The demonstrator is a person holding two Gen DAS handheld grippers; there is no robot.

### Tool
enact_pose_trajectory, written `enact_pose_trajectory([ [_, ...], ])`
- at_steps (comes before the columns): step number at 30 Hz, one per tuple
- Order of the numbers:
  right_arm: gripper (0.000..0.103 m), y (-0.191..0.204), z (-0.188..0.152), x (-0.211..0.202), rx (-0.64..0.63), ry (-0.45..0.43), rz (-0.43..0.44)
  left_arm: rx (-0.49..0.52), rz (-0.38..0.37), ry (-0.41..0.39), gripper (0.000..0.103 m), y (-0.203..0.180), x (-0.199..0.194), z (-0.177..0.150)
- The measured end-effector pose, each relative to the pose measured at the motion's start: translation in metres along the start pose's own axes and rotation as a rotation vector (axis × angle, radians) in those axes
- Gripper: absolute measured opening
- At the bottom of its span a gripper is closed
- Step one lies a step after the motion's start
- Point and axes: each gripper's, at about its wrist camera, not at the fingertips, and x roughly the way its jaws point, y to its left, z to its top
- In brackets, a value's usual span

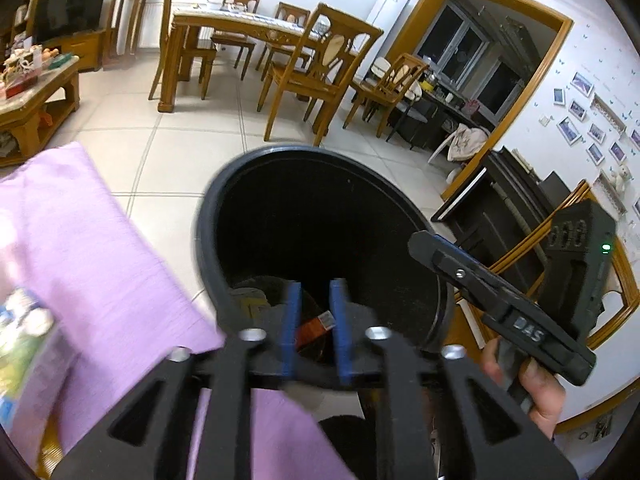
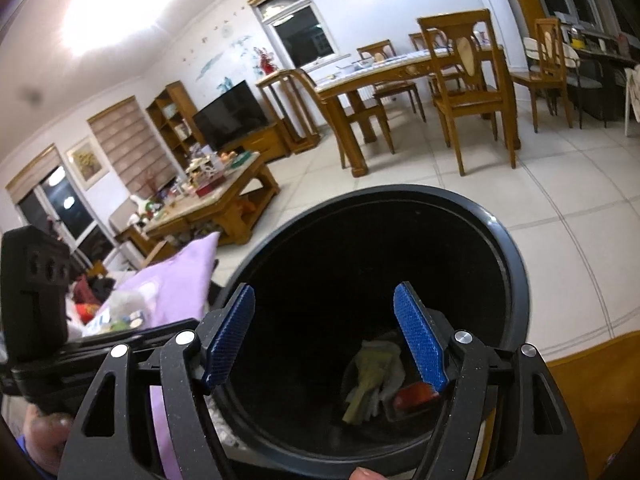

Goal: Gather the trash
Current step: 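Carry the tan wrapper and red carton over the bin and release both, then grasp the white sachet with the left tool while the right tool grasps the juice carton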

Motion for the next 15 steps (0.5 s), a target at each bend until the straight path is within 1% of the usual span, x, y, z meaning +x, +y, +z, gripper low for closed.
enact_pose_trajectory([
  [1,0.072,0.009,-0.001,0.0,-0.011,0.002,0.011,-0.006,0.015,-0.026,0.053,0.006,-0.016,-0.003],
  [2,0.073,0.017,-0.001,0.0,-0.02,0.004,0.021,-0.008,0.028,-0.047,0.065,0.009,-0.027,-0.005],
  [3,0.078,0.028,-0.002,0.001,-0.033,0.007,0.035,-0.011,0.048,-0.08,0.067,0.018,-0.045,-0.01],
  [5,0.084,0.05,-0.004,0.004,-0.052,0.012,0.07,-0.025,0.073,-0.113,0.067,0.033,-0.073,-0.014],
  [6,0.085,0.063,-0.006,0.008,-0.062,0.022,0.094,-0.037,0.081,-0.126,0.067,0.04,-0.083,-0.016],
  [7,0.085,0.077,-0.008,0.012,-0.073,0.034,0.115,-0.056,0.097,-0.142,0.068,0.054,-0.1,-0.019],
  [9,0.091,0.104,-0.011,0.021,-0.092,0.061,0.157,-0.091,0.155,-0.171,0.073,0.084,-0.131,-0.027],
  [12,0.093,0.148,-0.02,0.036,-0.128,0.117,0.226,-0.15,0.234,-0.207,0.073,0.128,-0.167,-0.04],
  [13,0.093,0.159,-0.022,0.04,-0.137,0.131,0.237,-0.194,0.273,-0.216,0.073,0.153,-0.184,-0.046],
  [15,0.095,0.186,-0.029,0.052,-0.157,0.171,0.261,-0.25,0.322,-0.218,0.073,0.185,-0.2,-0.053],
])
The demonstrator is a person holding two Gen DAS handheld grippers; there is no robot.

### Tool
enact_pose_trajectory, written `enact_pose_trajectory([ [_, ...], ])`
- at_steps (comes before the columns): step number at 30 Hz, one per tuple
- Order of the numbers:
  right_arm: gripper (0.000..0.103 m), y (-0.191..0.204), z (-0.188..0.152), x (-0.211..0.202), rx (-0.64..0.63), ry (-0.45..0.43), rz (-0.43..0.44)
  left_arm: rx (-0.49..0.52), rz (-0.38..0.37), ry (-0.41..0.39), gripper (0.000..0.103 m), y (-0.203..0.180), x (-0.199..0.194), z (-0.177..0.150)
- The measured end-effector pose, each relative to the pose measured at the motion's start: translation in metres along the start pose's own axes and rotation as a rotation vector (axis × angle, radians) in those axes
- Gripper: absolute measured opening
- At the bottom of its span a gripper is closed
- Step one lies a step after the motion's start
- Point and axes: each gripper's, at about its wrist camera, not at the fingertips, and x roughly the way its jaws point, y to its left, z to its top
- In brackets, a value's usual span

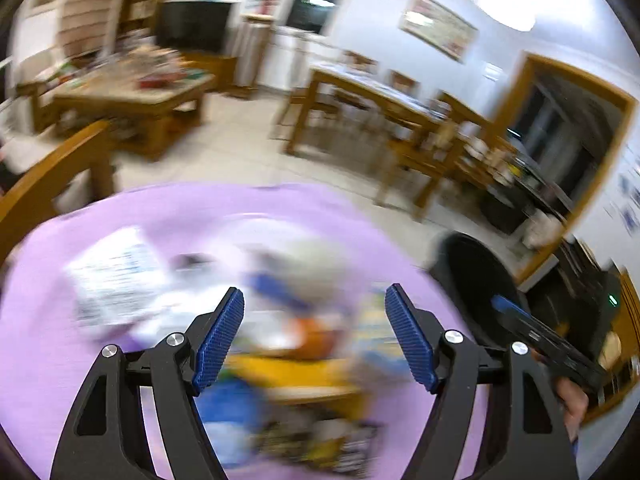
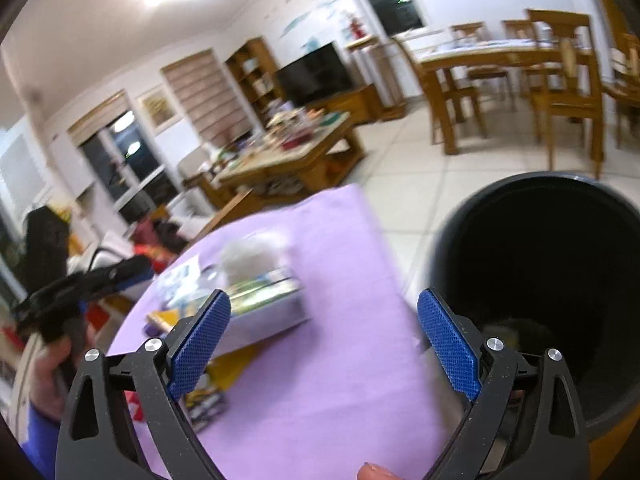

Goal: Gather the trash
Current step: 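Grasp the white sachet with the left tool while the right tool grasps the juice carton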

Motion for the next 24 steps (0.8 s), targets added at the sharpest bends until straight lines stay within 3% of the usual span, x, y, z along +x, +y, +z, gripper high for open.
enact_pose_trajectory([
  [4,0.098,0.047,-0.001,0.033,-0.052,0.058,0.035,-0.055,0.125,0.034,0.074,0.069,0.003,0.006],
  [10,0.098,0.104,-0.004,0.067,-0.26,0.1,-0.03,0.02,0.153,0.161,0.074,0.109,0.033,0.004],
  [14,0.098,0.098,0.0,0.084,-0.249,0.115,-0.105,0.012,0.149,0.226,0.077,0.116,0.05,-0.002],
  [21,0.098,0.063,0.012,0.096,-0.12,0.172,-0.005,0.029,0.133,0.217,0.082,0.124,0.063,0.005],
  [24,0.098,0.055,0.016,0.096,-0.117,0.161,-0.03,0.057,0.146,0.221,0.086,0.119,0.066,0.004],
])
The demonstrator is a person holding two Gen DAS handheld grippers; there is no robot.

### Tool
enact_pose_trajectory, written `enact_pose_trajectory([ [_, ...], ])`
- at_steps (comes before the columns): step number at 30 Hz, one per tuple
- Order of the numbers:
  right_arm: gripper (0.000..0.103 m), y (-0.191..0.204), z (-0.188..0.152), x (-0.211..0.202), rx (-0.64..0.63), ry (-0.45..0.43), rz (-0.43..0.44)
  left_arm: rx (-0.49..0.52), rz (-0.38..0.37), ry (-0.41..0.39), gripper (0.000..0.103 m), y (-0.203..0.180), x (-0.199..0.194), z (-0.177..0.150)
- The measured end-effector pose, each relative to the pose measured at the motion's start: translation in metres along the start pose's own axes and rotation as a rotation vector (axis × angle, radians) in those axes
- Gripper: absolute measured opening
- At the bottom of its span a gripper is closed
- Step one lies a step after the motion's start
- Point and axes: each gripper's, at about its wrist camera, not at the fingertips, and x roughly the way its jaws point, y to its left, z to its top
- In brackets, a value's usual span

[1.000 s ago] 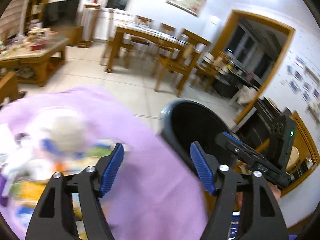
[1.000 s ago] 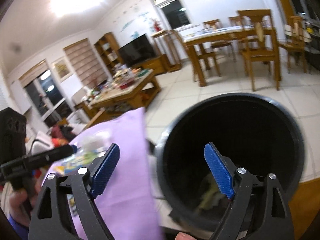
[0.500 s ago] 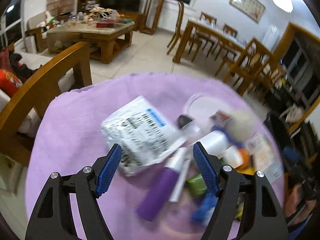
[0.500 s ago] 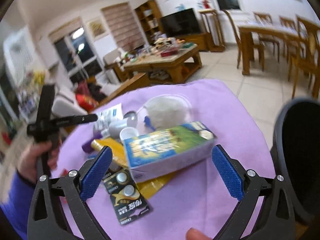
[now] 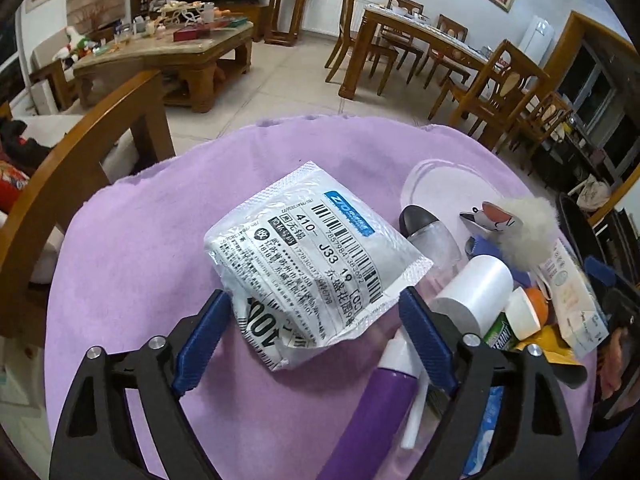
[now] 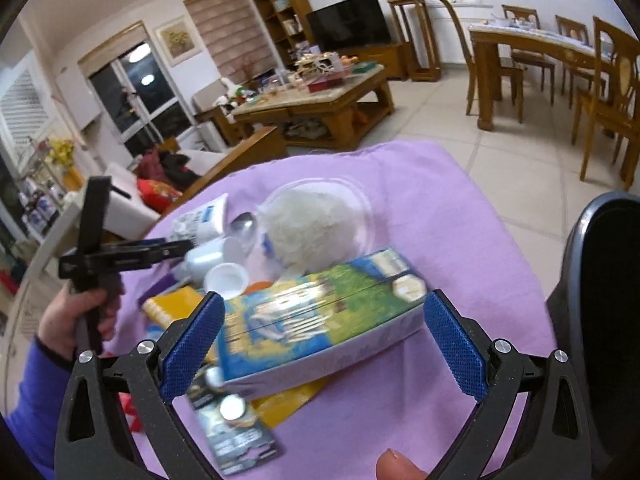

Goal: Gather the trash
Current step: 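Grasp the white sachet with the left tool while the right tool grasps the juice carton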

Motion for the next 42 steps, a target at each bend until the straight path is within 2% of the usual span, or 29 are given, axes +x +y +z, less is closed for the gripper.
enact_pose_trajectory([
  [3,0.098,-0.019,0.007,-0.001,0.092,-0.001,0.049,0.012,0.017,-0.001,0.089,-0.006,0.002,0.001],
  [6,0.098,-0.036,0.012,0.006,0.167,0.044,0.073,0.016,0.034,-0.002,0.09,-0.009,0.006,0.004],
  [10,0.098,-0.039,0.011,0.017,0.175,0.108,0.122,0.032,0.067,-0.009,0.089,-0.019,0.009,0.007],
  [12,0.098,-0.034,0.007,0.021,0.167,0.134,0.153,0.049,0.086,-0.022,0.08,-0.024,0.01,0.005],
  [13,0.098,-0.032,0.006,0.022,0.166,0.136,0.17,0.065,0.111,-0.036,0.067,-0.027,0.009,0.004],
  [14,0.098,-0.03,0.005,0.022,0.161,0.134,0.187,0.069,0.118,-0.04,0.061,-0.028,0.009,0.004],
  [19,0.098,-0.015,0.006,0.024,0.128,0.13,0.212,0.04,0.071,-0.061,0.048,-0.023,0.005,0.005],
  [22,0.084,-0.006,0.008,0.022,0.108,0.116,0.209,0.011,0.023,-0.073,0.043,-0.018,0.002,0.003],
  [24,0.067,-0.003,0.008,0.016,0.108,0.104,0.207,-0.002,-0.008,-0.077,0.043,-0.018,-0.001,0.001],
  [26,0.056,0.001,0.008,0.01,0.106,0.097,0.229,-0.006,-0.026,-0.085,0.042,-0.018,-0.005,0.0],
  [28,0.055,0.009,0.009,0.009,0.096,0.094,0.264,-0.014,-0.049,-0.095,0.042,-0.018,-0.011,-0.001],
  [30,0.055,0.015,0.009,0.006,0.088,0.099,0.296,-0.017,-0.059,-0.105,0.042,-0.02,-0.016,-0.003],
  [32,0.056,0.02,0.011,0.004,0.075,0.107,0.283,-0.019,-0.067,-0.126,0.042,-0.024,-0.023,-0.005],
  [34,0.079,0.021,0.012,0.0,0.084,0.106,0.253,-0.027,-0.074,-0.153,0.042,-0.026,-0.032,-0.008],
  [35,0.095,0.02,0.012,-0.006,0.103,0.092,0.252,-0.029,-0.08,-0.166,0.042,-0.026,-0.037,-0.01],
  [37,0.097,0.025,0.012,-0.009,0.099,0.099,0.236,-0.031,-0.092,-0.193,0.042,-0.027,-0.049,-0.014],
  [39,0.097,0.032,0.007,-0.011,0.075,0.126,0.156,-0.028,-0.101,-0.216,0.042,-0.028,-0.061,-0.019],
  [42,0.097,0.04,-0.005,-0.006,0.04,0.196,0.089,-0.023,-0.121,-0.251,0.042,-0.032,-0.079,-0.026],
])
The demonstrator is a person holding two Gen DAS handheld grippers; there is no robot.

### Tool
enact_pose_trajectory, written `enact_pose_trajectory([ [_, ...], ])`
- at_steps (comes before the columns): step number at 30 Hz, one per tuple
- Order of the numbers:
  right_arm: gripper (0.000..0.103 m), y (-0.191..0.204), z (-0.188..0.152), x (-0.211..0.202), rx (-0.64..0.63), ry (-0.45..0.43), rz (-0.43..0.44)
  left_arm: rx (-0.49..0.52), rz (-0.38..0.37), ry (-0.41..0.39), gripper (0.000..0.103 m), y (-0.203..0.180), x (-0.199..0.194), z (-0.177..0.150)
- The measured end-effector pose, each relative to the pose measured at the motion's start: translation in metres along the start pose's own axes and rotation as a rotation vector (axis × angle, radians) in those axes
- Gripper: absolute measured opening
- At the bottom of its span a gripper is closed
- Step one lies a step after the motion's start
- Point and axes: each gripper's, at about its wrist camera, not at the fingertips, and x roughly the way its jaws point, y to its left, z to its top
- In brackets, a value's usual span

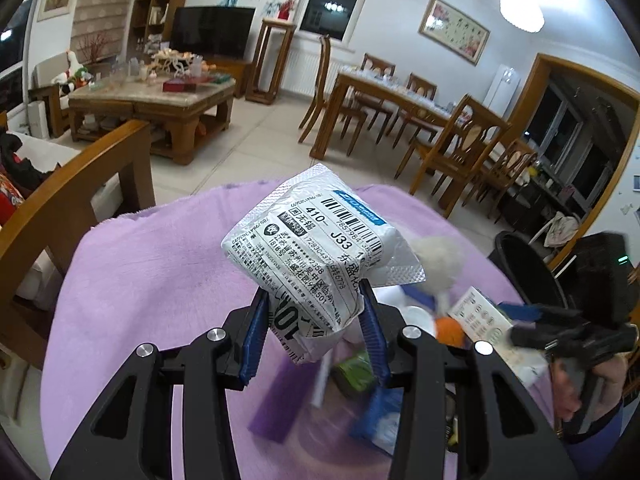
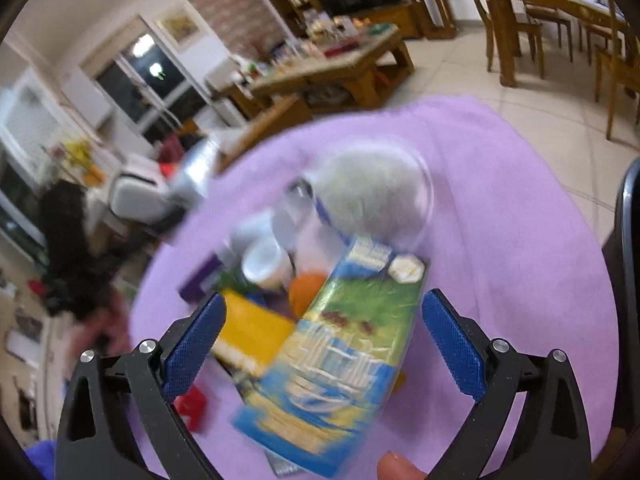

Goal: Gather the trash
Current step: 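Grasp the white sachet with the left tool while the right tool grasps the juice carton, then carry the white sachet and juice carton to the bin and release both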

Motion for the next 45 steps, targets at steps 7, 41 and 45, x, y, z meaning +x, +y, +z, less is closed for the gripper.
enact_pose_trajectory([
  [7,0.055,0.008,-0.017,-0.001,-0.04,-0.006,-0.048,0.032,-0.037,-0.055,0.042,-0.015,-0.032,-0.008],
  [41,0.051,-0.153,-0.066,-0.228,0.058,-0.51,-0.112,0.205,-0.282,-0.048,0.043,-0.22,0.041,0.003],
  [45,0.051,-0.204,-0.081,-0.237,0.133,-0.513,-0.16,0.218,-0.327,0.003,0.042,-0.249,0.072,0.002],
])
